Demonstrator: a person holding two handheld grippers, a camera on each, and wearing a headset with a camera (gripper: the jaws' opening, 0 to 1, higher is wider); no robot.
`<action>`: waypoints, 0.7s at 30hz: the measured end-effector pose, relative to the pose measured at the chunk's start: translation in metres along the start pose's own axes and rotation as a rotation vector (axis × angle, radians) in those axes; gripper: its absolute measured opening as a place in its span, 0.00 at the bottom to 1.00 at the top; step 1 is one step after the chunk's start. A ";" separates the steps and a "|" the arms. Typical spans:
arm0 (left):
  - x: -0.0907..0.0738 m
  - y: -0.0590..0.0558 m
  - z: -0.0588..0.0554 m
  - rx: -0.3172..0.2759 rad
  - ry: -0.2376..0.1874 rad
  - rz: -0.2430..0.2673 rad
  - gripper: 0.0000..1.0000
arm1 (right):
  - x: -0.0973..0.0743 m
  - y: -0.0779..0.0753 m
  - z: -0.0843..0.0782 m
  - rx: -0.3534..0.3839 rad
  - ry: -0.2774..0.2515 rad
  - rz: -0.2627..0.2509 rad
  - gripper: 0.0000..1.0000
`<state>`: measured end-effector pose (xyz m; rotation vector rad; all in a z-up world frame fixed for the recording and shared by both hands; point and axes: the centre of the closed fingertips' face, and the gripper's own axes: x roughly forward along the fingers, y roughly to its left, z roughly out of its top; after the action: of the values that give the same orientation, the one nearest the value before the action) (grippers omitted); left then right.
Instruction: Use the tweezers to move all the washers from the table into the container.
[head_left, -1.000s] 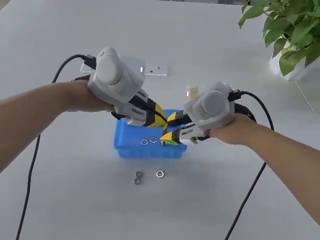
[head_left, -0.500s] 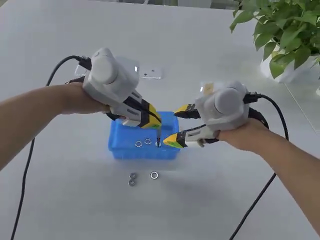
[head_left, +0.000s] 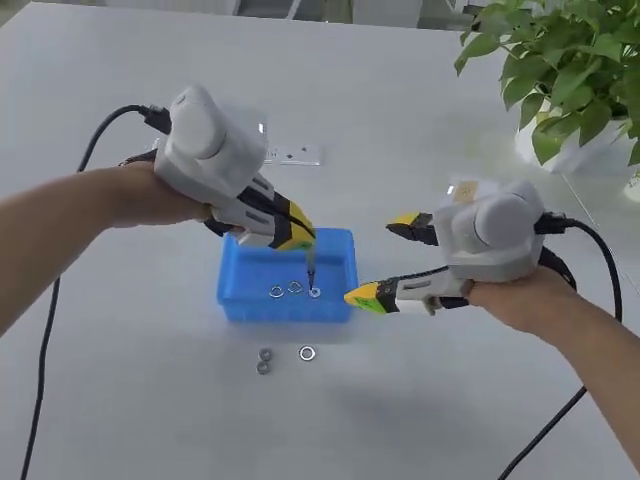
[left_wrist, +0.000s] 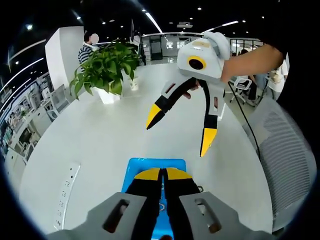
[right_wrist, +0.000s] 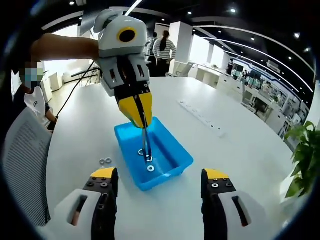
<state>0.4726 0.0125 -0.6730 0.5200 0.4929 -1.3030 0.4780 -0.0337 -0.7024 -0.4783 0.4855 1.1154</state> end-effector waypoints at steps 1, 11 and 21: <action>-0.001 0.000 0.001 -0.003 -0.001 0.001 0.05 | -0.002 0.002 0.000 0.001 0.000 -0.003 0.70; -0.011 -0.005 0.008 0.002 0.005 0.011 0.05 | -0.018 0.011 -0.002 0.030 -0.015 -0.030 0.74; -0.022 -0.012 0.016 0.009 0.007 0.018 0.05 | -0.025 0.021 -0.011 0.042 -0.015 -0.032 0.74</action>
<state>0.4577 0.0174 -0.6483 0.5353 0.4874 -1.2868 0.4488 -0.0506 -0.6992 -0.4397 0.4856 1.0751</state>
